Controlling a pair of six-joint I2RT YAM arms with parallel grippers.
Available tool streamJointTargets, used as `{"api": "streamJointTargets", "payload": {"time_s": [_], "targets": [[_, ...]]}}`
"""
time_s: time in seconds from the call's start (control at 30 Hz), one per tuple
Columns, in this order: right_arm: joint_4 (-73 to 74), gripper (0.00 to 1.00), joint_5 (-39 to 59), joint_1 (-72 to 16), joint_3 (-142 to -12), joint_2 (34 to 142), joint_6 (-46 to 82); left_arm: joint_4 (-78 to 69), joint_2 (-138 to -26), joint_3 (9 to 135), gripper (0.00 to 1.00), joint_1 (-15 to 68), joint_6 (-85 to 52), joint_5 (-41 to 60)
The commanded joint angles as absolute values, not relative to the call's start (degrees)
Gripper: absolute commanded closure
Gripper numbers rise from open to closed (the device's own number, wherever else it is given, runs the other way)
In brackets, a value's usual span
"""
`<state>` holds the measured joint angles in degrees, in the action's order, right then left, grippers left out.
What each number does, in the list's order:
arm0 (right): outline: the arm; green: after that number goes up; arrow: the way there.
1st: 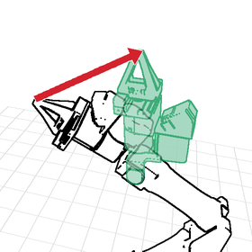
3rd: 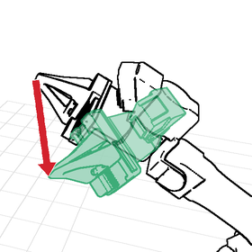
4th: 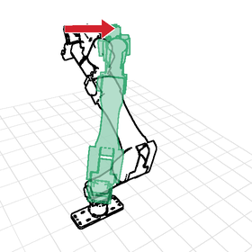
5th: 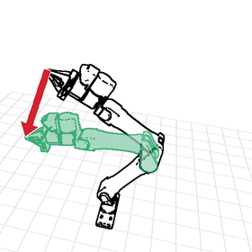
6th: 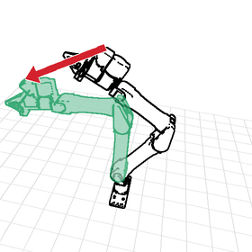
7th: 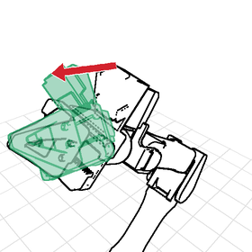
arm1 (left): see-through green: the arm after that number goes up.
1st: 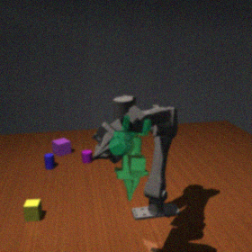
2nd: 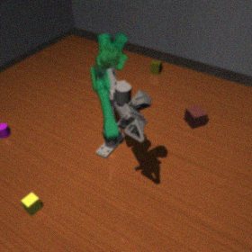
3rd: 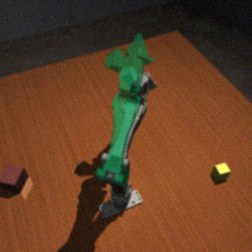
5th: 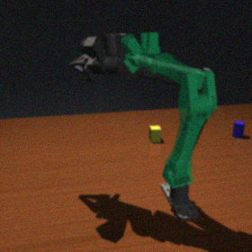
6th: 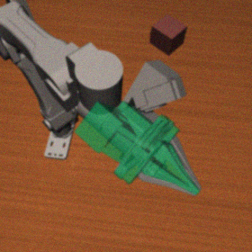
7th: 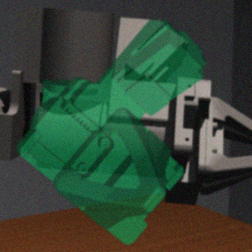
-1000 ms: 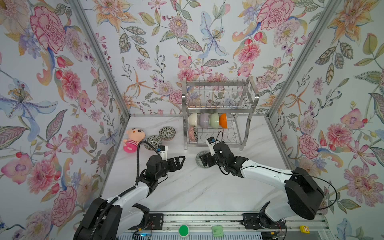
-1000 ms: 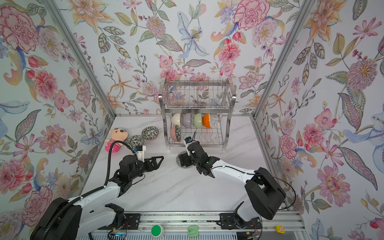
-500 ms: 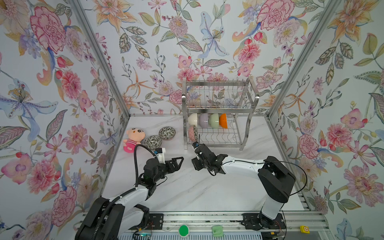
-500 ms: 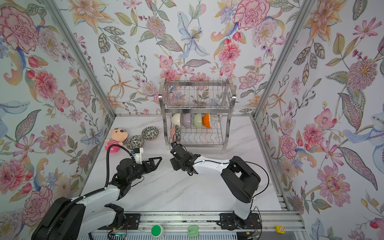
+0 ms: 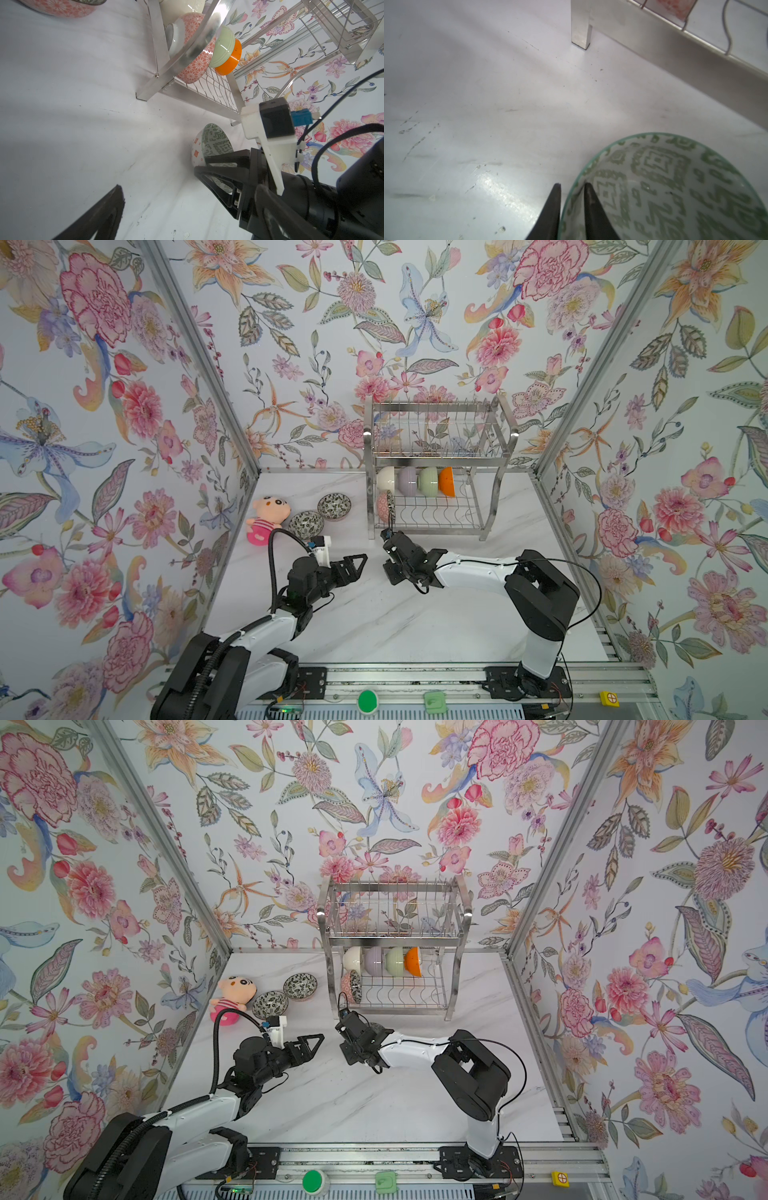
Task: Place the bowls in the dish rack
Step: 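Close the right gripper on the green-patterned bowl rim, then lift the green-patterned bowl with the right gripper and carry it into the rack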
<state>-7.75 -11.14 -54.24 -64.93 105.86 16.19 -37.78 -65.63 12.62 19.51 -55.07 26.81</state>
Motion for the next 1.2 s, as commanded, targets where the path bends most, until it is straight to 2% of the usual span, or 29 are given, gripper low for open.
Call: {"api": "streamJointTargets", "payload": {"time_s": [0.0, 0.17, 0.6, 0.93, 1.17], "targets": [[-8.9, 0.91, -10.8, -53.4, -65.7, 104.4, 15.7, -36.6, -65.8, 13.0, 0.01, 19.0, -53.8, 26.7], [-5.8, 1.00, -5.1, -50.8, -62.9, 98.5, 15.8, -34.1, -65.4, 14.6, 0.01, 19.8, -52.1, 26.0], [11.6, 1.00, 17.5, -37.9, -54.2, 85.6, 24.9, -23.8, -66.1, 24.6, 0.01, 26.6, -44.7, 17.2], [33.3, 1.00, 28.2, -29.9, -50.6, 88.3, 36.1, -24.1, -72.8, 30.1, 0.01, 35.1, -41.8, 7.9], [44.0, 1.00, 30.0, -27.0, -50.7, 92.8, 43.4, -24.4, -78.3, 35.5, 0.01, 38.6, -40.3, 5.4]]}}
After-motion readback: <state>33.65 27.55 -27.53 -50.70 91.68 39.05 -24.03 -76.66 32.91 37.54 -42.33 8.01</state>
